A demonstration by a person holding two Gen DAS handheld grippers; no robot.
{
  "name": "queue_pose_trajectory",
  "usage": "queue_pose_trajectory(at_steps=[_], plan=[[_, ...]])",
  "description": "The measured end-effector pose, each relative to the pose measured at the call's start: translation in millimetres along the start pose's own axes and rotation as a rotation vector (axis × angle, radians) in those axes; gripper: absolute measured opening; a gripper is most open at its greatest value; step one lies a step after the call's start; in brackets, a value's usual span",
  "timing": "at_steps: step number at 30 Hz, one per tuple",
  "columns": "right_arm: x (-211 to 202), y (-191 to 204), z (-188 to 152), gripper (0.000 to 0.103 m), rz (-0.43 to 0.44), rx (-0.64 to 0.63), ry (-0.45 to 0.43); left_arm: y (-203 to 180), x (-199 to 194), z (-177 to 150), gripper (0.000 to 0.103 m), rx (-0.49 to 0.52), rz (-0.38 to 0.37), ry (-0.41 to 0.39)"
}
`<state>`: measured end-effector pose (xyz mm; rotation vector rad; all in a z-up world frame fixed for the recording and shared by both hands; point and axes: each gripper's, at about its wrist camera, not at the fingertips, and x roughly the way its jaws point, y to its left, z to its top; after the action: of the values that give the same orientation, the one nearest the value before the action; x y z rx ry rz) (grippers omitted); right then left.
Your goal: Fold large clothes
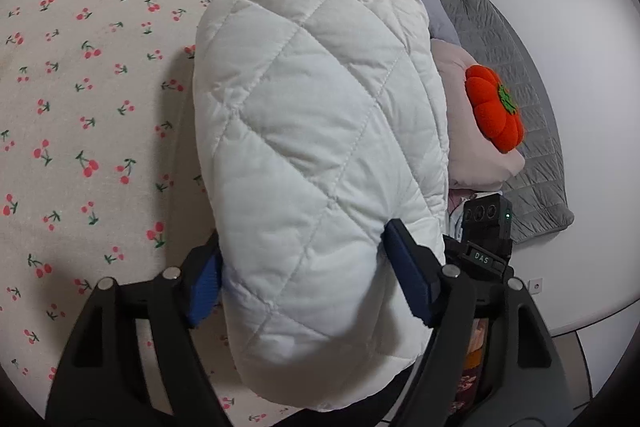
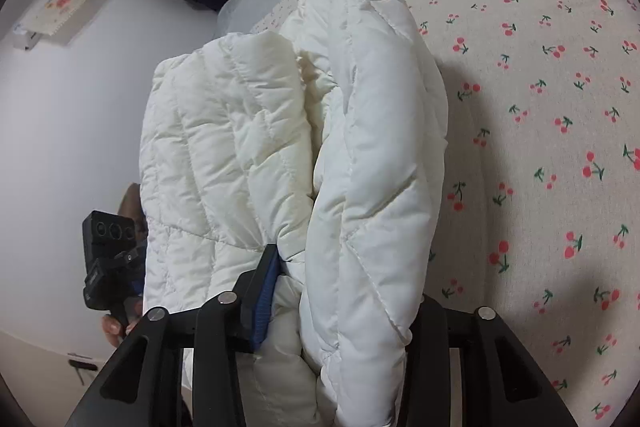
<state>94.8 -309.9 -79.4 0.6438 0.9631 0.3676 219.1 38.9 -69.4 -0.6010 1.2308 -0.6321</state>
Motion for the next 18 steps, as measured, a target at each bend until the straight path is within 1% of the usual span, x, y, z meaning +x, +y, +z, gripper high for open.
queue_pose_trajectory(at_steps=[1, 2, 3, 4, 5, 6, 7, 10, 14, 18], plan=[[3.6, -0.1, 3.4, 0.051, -0.036, -0.021, -0.013, 4.1, 2.4, -2.3, 0.084, -0.001, 0.021, -0.019], [6.2, 0.7, 4.6, 0.058, -0.076, -0.053, -0.037, 8.0, 5.7, -3.8, 0.089, 0.002, 0.035, -0.05], [8.8, 1.3, 3.6, 0.067, -0.123, -0.084, -0.075, 8.1, 7.4, -5.8, 0.092, 0.015, 0.043, -0.081], [11.6, 3.3, 2.6, 0.071, -0.161, -0.109, -0.105, 7.8, 9.8, -8.0, 0.097, 0.039, 0.056, -0.126], [14.5, 5.6, 0.3, 0.077, -0.193, -0.14, -0.129, 6.9, 11.5, -10.7, 0.099, 0.066, 0.063, -0.161], [17.2, 7.6, -2.7, 0.079, -0.218, -0.164, -0.15, 5.1, 13.0, -13.9, 0.099, 0.082, 0.062, -0.187], [20.7, 14.4, -12.7, 0.08, -0.226, -0.171, -0.161, 4.5, 13.8, -15.9, 0.099, 0.085, 0.058, -0.209], [10.0, 22.5, -18.7, 0.081, -0.233, -0.158, -0.164, -2.0, 6.8, -15.4, 0.098, 0.077, 0.075, -0.226], [-23.8, 47.9, -22.6, 0.082, -0.262, -0.202, -0.213, -23.0, -17.9, -13.5, 0.098, 0.176, 0.175, -0.303], [-64.6, 62.7, -31.6, 0.082, -0.301, -0.235, -0.283, -41.6, -41.6, -11.5, 0.098, 0.253, 0.224, -0.374]])
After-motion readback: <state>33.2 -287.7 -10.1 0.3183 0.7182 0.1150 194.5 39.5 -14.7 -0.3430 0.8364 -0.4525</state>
